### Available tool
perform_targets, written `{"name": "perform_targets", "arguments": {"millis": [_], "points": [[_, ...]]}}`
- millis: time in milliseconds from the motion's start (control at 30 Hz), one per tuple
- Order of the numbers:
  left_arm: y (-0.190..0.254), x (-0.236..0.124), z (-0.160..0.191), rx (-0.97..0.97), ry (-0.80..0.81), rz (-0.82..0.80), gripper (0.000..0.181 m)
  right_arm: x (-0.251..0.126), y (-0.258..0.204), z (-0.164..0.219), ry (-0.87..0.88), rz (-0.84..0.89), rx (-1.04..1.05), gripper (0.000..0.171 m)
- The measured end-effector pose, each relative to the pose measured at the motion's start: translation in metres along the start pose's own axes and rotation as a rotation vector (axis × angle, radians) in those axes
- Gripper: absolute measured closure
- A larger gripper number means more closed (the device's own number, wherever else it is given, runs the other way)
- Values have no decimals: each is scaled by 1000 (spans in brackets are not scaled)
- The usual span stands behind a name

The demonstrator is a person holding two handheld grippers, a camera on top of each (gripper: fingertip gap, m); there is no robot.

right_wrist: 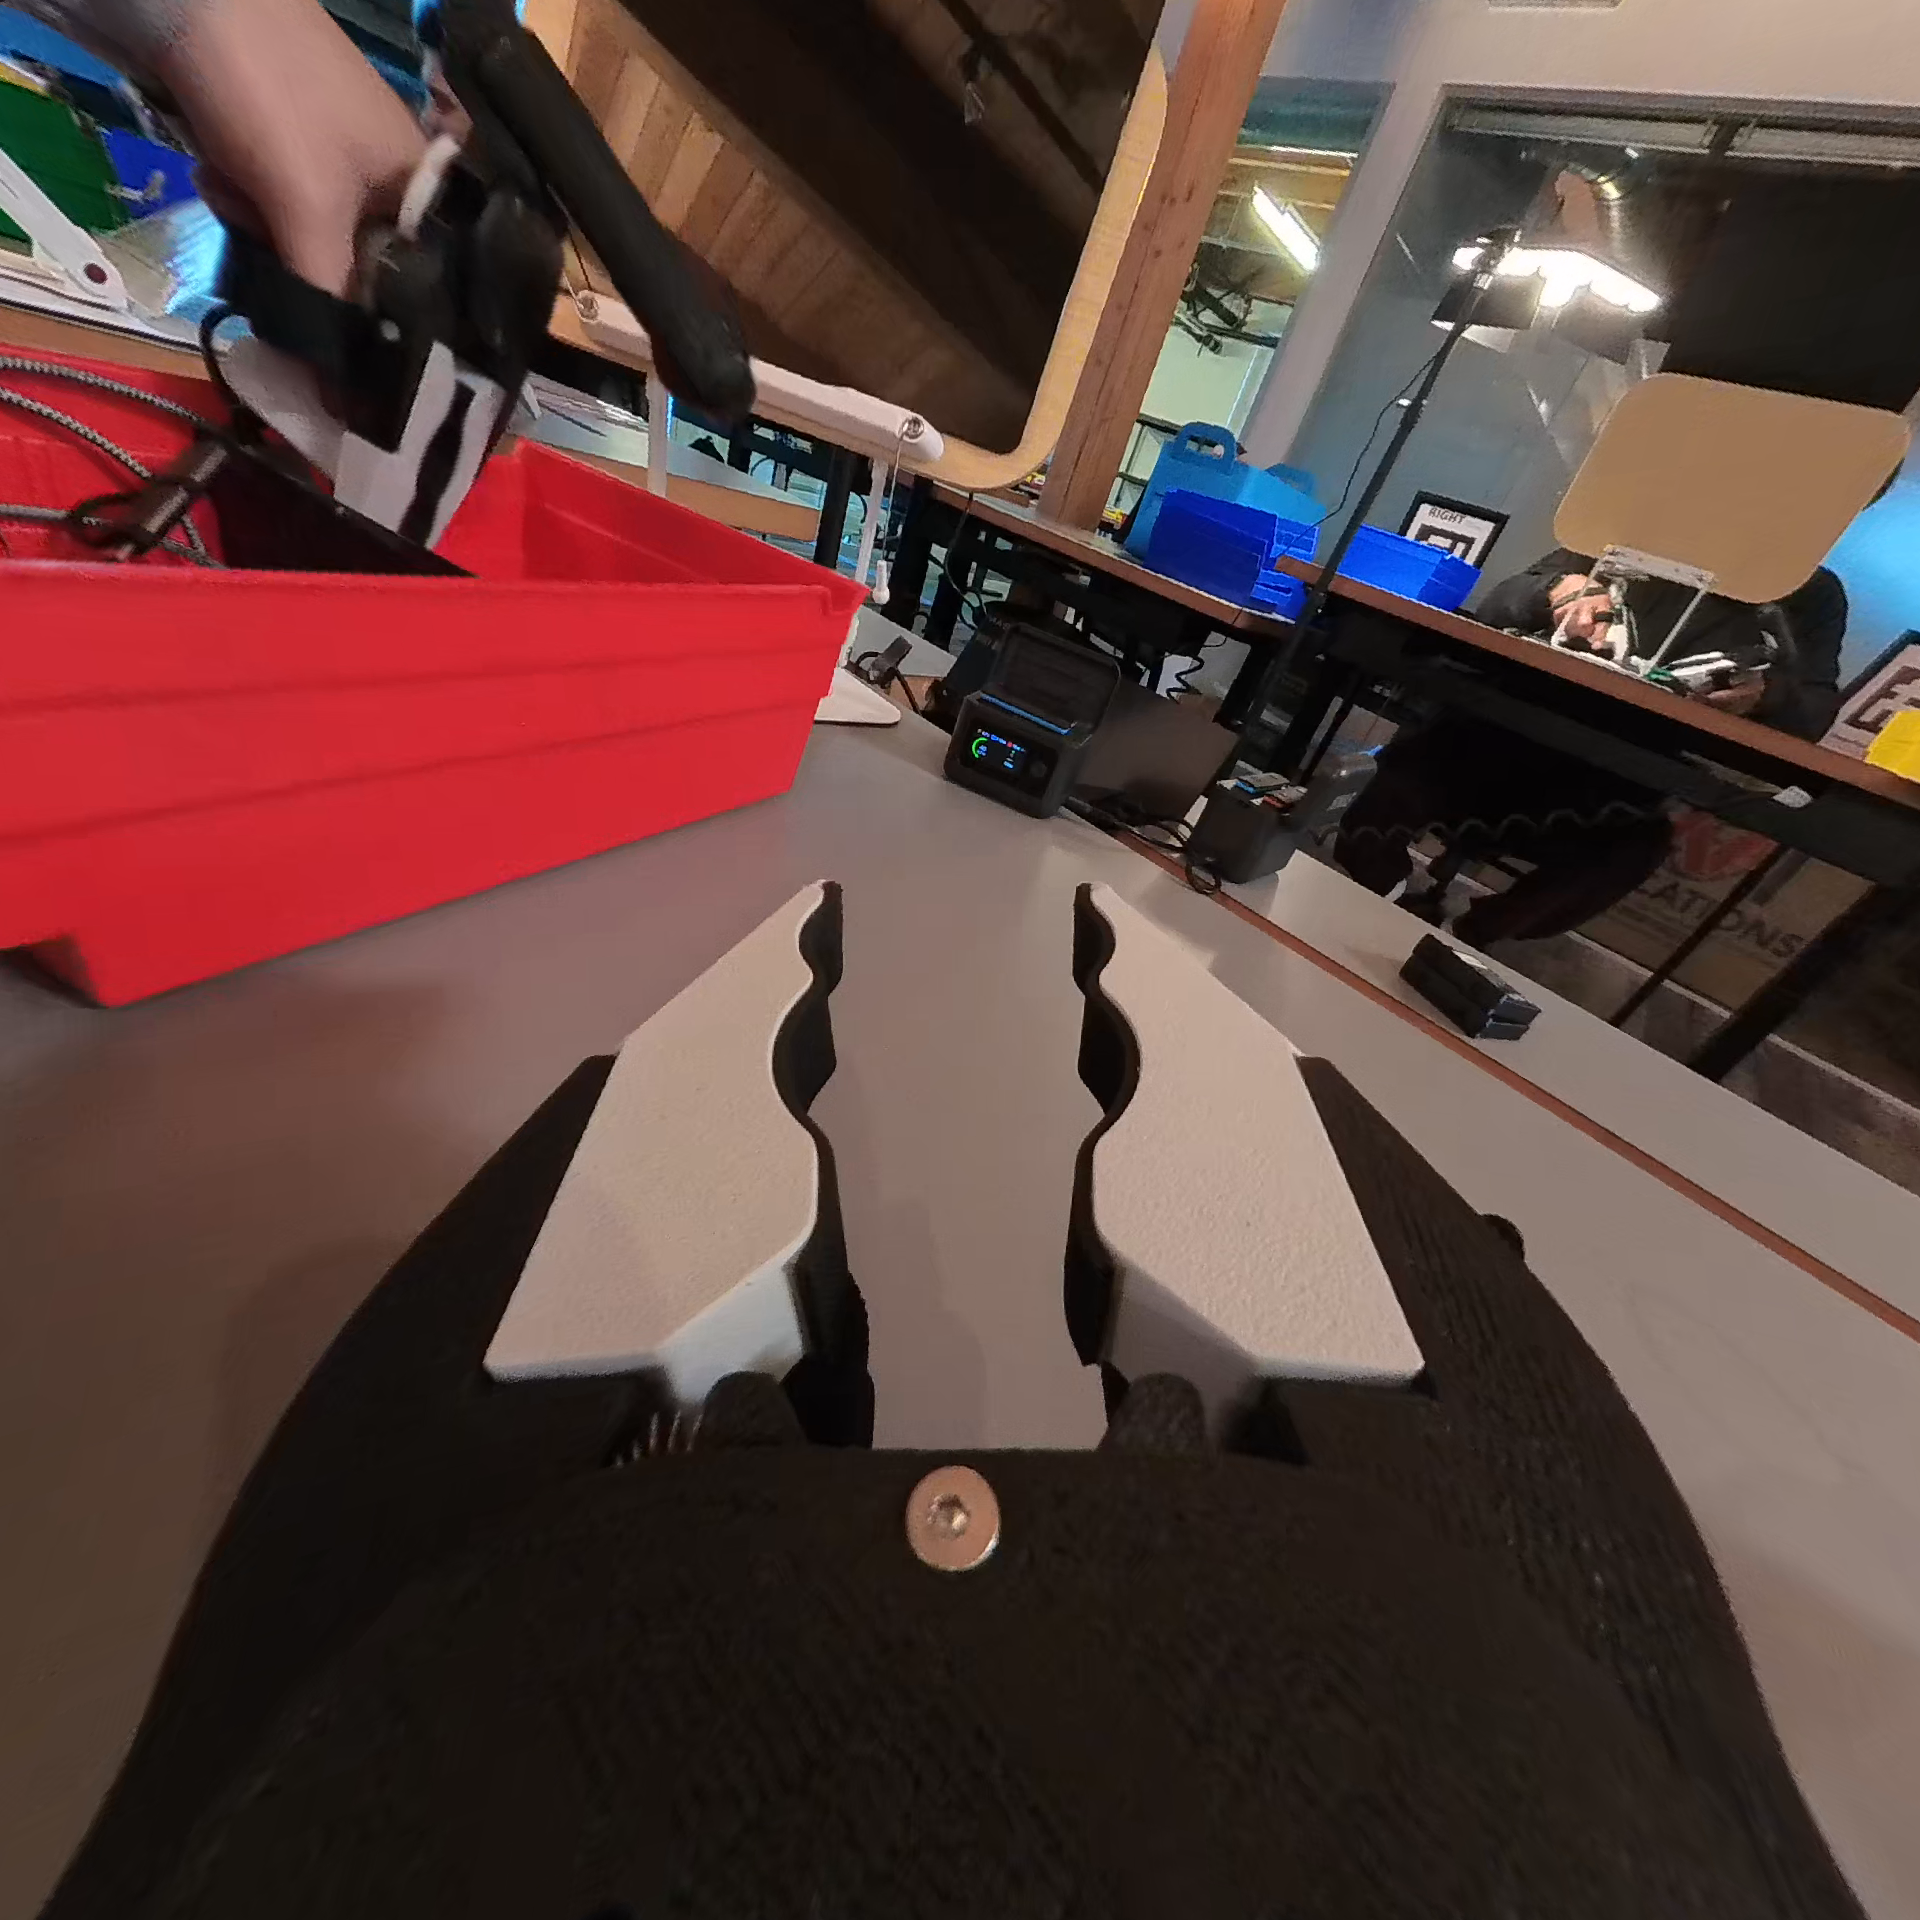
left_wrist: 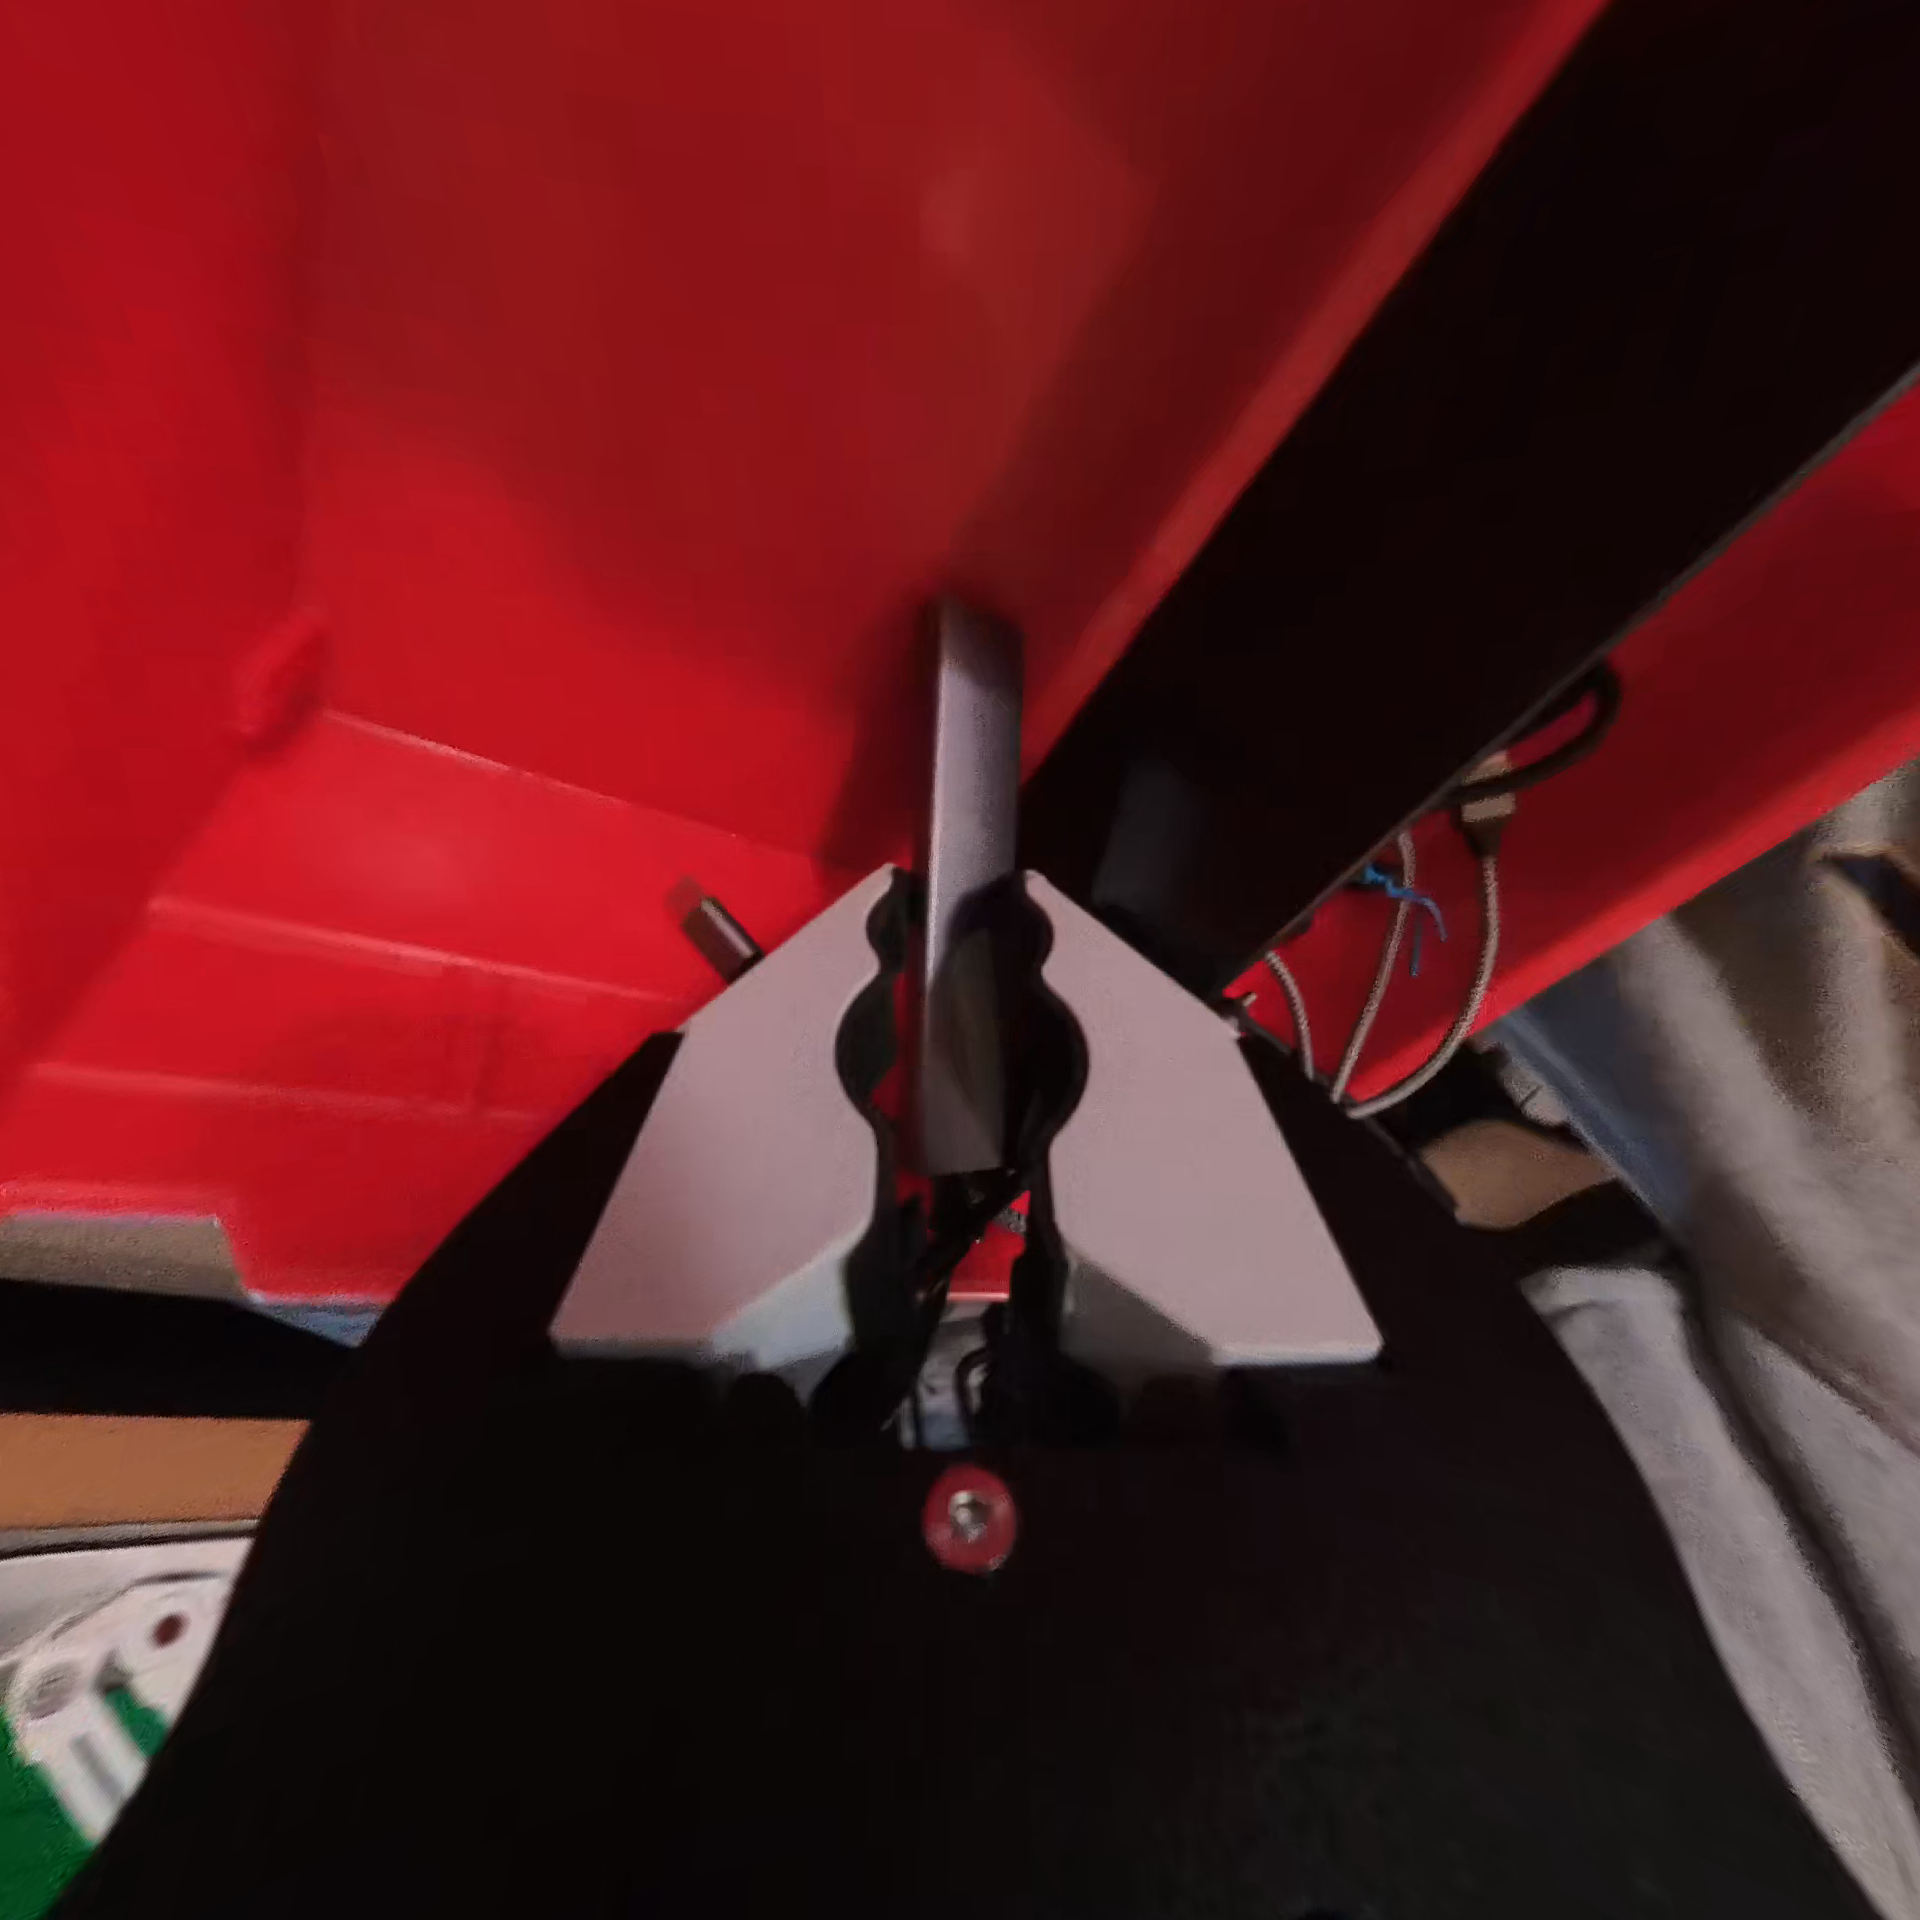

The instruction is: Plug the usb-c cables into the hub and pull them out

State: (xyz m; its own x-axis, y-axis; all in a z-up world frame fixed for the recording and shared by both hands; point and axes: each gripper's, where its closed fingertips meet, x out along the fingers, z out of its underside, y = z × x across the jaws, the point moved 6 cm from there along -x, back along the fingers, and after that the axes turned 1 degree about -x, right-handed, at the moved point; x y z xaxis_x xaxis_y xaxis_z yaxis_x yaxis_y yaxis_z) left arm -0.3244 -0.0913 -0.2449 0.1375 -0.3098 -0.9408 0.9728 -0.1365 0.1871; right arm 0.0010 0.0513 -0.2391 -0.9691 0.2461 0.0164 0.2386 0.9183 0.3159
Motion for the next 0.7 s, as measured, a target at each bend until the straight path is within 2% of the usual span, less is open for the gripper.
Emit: {"name": "perform_targets", "arguments": {"millis": [133, 233, 700], "points": [[6, -5, -2, 95, -37, -23, 174, 1, -2, 0, -3, -10, -10, 128], [13, -19, 0, 154, -14, -89, 174, 1, -3, -2, 2, -11, -22, 128], [70, -144, 38, 289, 409, -351, 175, -1, -3, -2, -5, 11, -35, 131]]}}
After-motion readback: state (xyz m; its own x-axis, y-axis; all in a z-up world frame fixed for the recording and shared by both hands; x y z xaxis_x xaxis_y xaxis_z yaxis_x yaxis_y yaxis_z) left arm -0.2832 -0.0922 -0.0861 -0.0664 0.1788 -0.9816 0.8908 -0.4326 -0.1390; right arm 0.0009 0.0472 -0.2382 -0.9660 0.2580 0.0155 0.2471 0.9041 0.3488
